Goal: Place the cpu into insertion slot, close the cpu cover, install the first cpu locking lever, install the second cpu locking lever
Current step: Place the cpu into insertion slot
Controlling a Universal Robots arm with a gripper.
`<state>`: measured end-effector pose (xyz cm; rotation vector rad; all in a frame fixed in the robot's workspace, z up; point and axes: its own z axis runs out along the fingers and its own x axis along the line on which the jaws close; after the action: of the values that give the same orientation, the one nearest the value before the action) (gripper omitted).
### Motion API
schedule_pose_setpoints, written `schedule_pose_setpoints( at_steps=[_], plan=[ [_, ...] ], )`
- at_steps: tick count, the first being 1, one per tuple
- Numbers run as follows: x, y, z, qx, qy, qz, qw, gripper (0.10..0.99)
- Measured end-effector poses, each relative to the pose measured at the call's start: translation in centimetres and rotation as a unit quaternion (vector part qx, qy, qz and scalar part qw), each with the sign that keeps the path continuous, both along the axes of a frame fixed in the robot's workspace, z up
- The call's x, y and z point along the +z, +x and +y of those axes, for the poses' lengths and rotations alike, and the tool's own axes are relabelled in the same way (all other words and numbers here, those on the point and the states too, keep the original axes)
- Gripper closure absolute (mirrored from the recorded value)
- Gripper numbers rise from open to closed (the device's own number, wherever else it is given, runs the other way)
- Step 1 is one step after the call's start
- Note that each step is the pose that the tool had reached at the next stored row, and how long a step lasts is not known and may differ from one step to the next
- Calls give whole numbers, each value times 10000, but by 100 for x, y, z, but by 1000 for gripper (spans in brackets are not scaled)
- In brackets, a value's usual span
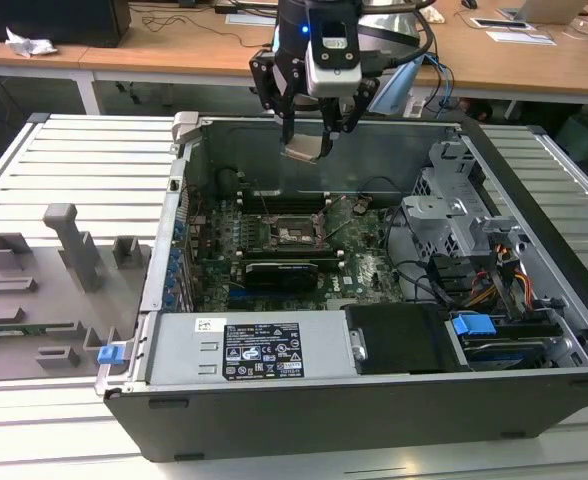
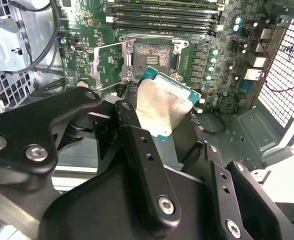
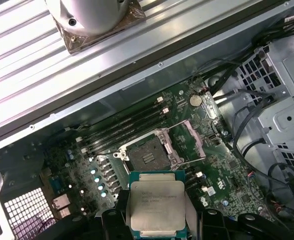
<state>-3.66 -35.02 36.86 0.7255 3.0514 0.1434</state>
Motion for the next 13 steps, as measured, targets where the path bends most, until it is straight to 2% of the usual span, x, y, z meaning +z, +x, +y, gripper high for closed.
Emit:
schedule_pose_setpoints(
  at_steps=[6,13],
  plan=[
    [-5,0,0,-19,0,0,10000,561],
    [-5,0,0,-194,0,0,9998,561]
  ],
)
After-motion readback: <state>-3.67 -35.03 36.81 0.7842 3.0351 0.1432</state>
